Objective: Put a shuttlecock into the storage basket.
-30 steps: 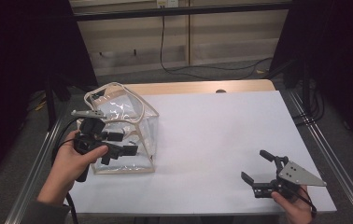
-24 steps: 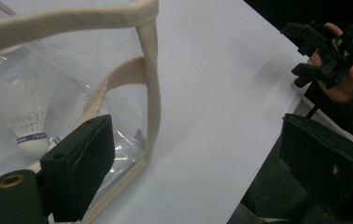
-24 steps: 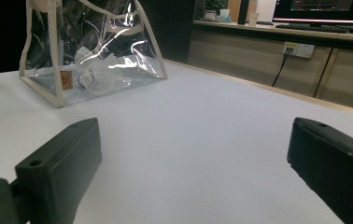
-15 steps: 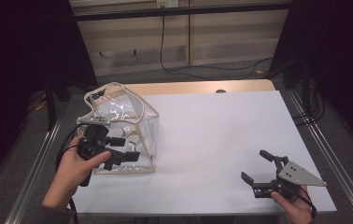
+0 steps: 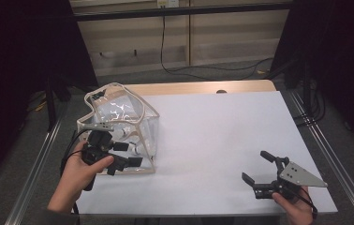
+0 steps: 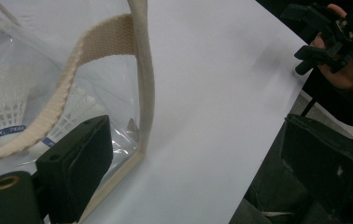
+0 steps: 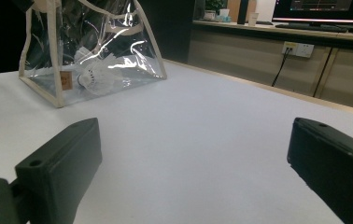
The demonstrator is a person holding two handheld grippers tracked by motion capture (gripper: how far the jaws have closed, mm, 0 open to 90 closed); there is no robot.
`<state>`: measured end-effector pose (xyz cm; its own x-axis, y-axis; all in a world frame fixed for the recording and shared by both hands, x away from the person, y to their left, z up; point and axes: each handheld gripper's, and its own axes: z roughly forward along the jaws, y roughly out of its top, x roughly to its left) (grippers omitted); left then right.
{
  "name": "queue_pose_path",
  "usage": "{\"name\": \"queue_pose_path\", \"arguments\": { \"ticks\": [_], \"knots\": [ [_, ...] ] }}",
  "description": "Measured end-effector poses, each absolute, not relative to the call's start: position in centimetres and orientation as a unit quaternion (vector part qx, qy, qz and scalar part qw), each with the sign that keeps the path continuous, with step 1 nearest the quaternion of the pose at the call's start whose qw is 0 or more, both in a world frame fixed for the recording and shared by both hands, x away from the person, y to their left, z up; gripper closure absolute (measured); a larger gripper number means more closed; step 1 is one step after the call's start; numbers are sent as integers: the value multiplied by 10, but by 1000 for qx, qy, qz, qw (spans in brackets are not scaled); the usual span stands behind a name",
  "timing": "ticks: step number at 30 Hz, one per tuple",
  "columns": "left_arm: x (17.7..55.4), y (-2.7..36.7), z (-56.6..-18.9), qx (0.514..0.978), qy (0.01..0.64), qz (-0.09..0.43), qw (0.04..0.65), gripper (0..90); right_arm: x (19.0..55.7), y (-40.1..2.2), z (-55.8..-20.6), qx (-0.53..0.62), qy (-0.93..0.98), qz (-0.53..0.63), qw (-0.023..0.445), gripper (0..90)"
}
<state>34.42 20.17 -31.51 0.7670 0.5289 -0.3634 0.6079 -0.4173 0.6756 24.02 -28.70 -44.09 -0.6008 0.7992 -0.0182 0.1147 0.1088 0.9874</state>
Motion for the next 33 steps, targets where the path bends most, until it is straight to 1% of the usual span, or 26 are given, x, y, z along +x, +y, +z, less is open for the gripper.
{"name": "queue_pose_path", "arguments": {
  "ticks": [33],
  "knots": [
    [343, 204, -349, 842, 335, -35, 421, 74, 240, -287, -441, 335, 683, 577, 297, 29]
  ]
}}
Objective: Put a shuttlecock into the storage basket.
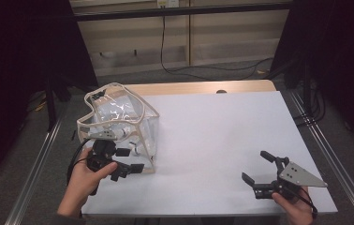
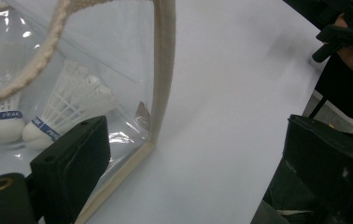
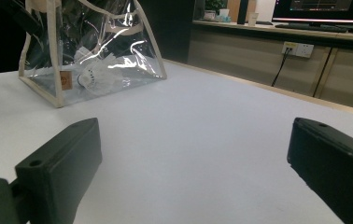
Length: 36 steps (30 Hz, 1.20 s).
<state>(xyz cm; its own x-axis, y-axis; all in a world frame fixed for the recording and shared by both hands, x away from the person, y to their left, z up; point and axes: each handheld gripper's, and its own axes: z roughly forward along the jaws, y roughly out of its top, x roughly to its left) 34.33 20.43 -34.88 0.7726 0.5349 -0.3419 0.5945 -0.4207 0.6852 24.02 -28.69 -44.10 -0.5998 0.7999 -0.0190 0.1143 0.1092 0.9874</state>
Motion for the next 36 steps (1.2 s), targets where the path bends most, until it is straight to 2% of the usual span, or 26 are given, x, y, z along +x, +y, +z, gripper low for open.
{"name": "queue_pose_path", "arguments": {
  "ticks": [36],
  "knots": [
    [340, 222, -383, 840, 332, -17, 430, 60, 240, -287, -441, 334, 684, 577, 297, 29]
  ]
}}
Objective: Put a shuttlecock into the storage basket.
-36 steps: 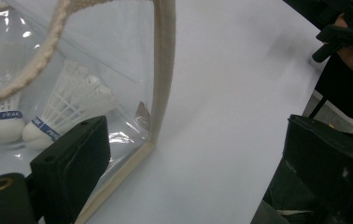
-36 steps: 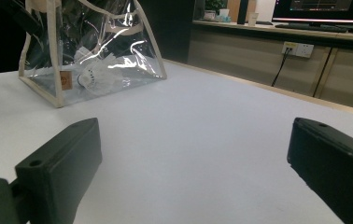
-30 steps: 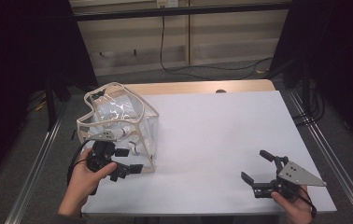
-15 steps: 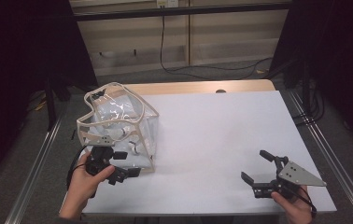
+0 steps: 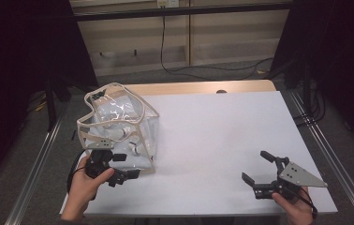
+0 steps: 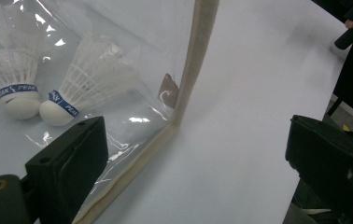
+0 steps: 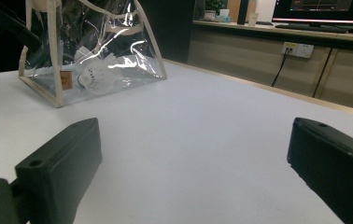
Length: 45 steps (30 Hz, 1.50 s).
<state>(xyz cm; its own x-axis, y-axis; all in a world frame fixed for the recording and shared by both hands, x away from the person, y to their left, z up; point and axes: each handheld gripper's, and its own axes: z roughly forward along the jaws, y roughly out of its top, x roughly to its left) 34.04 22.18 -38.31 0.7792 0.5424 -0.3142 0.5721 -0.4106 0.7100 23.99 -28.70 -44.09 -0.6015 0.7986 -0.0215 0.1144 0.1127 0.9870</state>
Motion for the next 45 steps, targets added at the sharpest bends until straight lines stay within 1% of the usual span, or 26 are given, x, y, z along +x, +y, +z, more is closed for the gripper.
{"name": "queue_pose_path", "arguments": {
  "ticks": [33, 39, 45],
  "knots": [
    [339, 228, -402, 831, 344, -12, 437, 58, 240, -286, -441, 332, 686, 576, 296, 29],
    [338, 228, -408, 832, 347, -7, 433, 58, 240, -287, -441, 332, 686, 575, 297, 29],
    [337, 229, -410, 824, 353, 2, 444, 56, 240, -286, -441, 331, 687, 575, 296, 29]
  ]
}}
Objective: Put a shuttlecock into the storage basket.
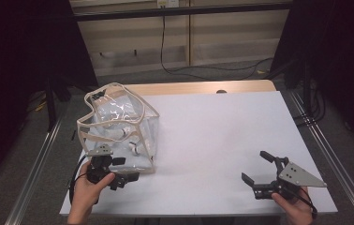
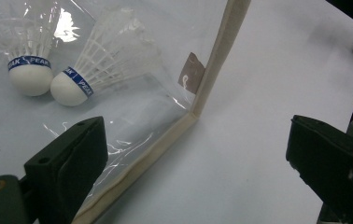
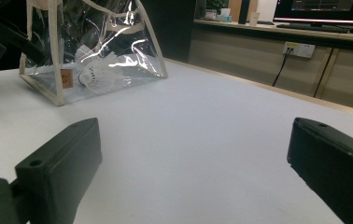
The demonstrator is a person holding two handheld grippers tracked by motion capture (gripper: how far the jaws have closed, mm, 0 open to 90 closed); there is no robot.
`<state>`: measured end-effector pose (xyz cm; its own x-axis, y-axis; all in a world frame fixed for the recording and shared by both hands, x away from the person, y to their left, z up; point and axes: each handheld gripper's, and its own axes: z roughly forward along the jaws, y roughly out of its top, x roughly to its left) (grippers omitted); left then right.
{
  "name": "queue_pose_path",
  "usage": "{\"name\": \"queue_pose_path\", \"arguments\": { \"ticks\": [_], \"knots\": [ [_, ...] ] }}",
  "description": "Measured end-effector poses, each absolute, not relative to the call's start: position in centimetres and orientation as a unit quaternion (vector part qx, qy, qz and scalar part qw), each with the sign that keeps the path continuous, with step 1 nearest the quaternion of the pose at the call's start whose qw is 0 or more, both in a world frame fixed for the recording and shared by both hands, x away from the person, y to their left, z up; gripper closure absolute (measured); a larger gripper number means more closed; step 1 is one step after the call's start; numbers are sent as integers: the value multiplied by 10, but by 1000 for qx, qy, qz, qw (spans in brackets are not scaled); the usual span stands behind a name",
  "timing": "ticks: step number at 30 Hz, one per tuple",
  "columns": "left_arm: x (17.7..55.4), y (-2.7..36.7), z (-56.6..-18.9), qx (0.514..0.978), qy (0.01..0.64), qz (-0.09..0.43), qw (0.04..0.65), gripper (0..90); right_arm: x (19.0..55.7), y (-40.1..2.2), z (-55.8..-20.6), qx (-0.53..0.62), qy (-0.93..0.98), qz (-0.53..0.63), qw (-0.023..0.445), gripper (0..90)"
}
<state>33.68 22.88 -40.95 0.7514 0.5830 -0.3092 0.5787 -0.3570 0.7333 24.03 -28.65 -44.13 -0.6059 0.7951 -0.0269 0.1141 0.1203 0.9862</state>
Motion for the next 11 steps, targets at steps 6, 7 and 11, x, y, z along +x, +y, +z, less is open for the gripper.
{"name": "queue_pose_path", "arguments": {
  "ticks": [6, 7, 11],
  "knots": [
    [335, 229, -409, 825, 347, 2, 446, 56, 241, -287, -442, 331, 687, 575, 298, 29],
    [335, 229, -410, 822, 350, 4, 449, 56, 241, -287, -442, 331, 687, 574, 298, 29],
    [336, 229, -412, 822, 349, 2, 449, 56, 240, -287, -442, 333, 687, 574, 297, 29]
  ]
}}
